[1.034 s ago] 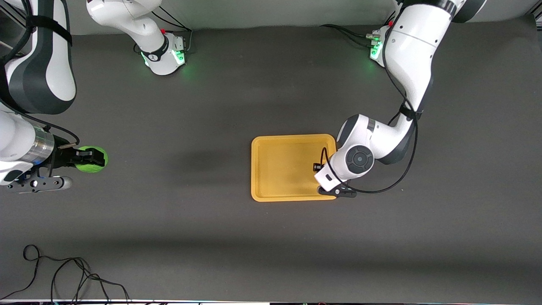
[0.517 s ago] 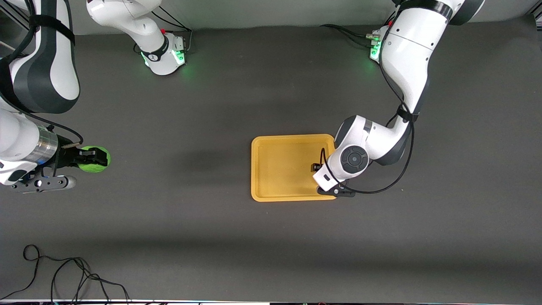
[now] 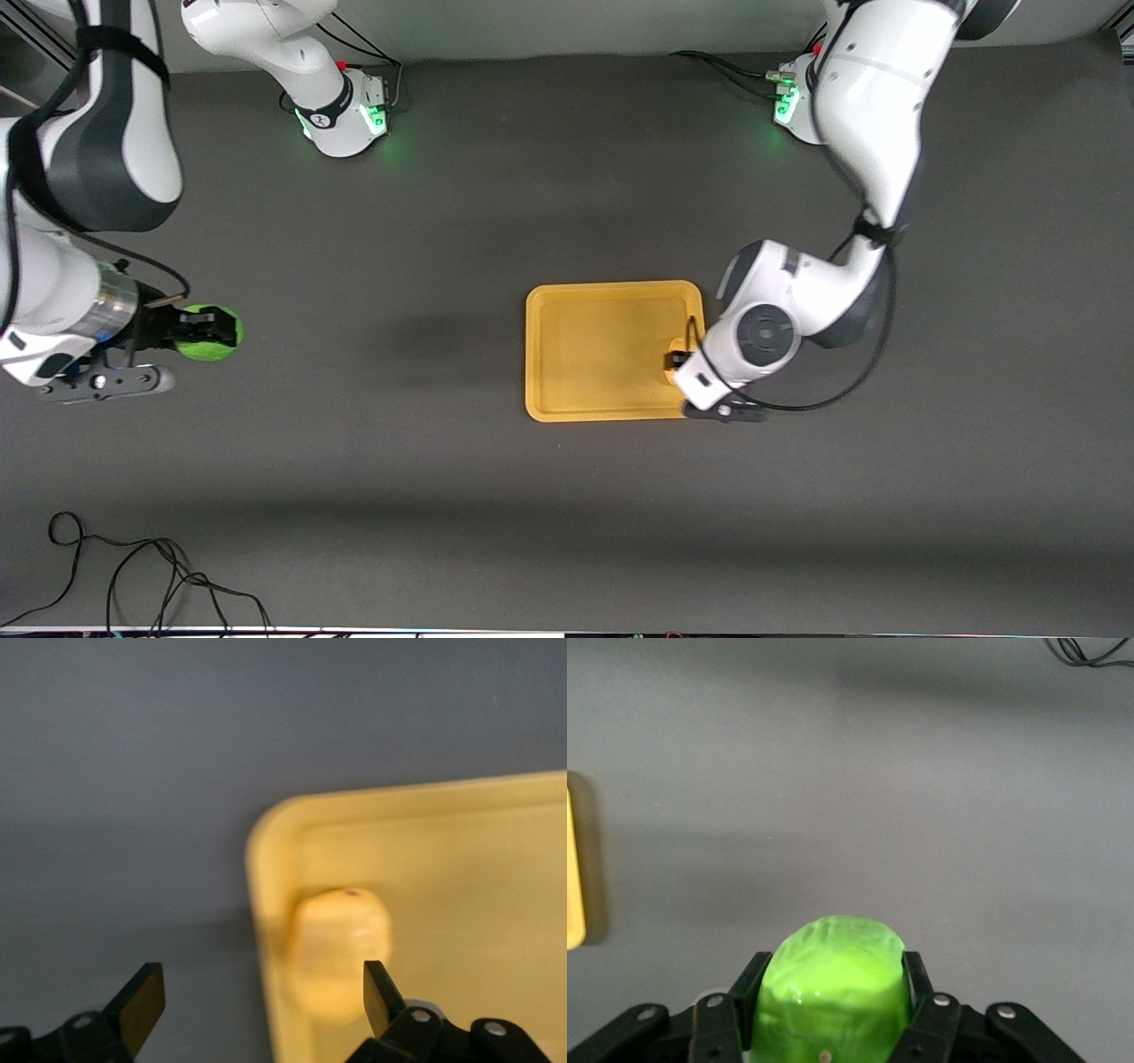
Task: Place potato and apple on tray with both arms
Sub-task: 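Open the left gripper and withdraw while the right gripper lifts the apple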
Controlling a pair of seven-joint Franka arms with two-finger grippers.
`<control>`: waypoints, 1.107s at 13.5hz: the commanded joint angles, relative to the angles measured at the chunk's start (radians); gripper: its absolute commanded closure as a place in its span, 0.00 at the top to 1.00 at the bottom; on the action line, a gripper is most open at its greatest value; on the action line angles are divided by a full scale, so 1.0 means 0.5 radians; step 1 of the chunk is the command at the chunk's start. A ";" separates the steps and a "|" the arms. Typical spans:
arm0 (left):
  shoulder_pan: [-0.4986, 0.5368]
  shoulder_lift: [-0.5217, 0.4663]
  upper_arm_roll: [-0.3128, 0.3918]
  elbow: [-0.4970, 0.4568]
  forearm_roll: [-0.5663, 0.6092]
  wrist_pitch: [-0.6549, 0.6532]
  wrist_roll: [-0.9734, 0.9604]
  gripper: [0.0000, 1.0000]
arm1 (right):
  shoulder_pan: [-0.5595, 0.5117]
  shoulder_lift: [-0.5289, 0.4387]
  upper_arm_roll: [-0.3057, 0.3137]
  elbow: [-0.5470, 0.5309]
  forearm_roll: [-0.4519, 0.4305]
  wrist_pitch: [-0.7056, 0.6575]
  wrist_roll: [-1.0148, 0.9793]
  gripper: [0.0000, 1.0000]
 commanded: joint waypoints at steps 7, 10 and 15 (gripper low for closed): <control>0.665 -0.908 0.051 -0.360 0.036 -0.182 0.978 1.00 | 0.654 0.261 -0.009 0.339 0.159 -0.007 1.111 0.45; 0.731 -0.989 0.057 -0.426 0.033 -0.195 0.928 1.00 | 0.902 0.565 -0.003 0.680 0.254 -0.001 1.590 0.45; 0.761 -1.050 0.066 -0.371 0.042 -0.479 0.872 1.00 | 0.977 0.899 0.279 0.892 0.325 0.378 2.165 0.45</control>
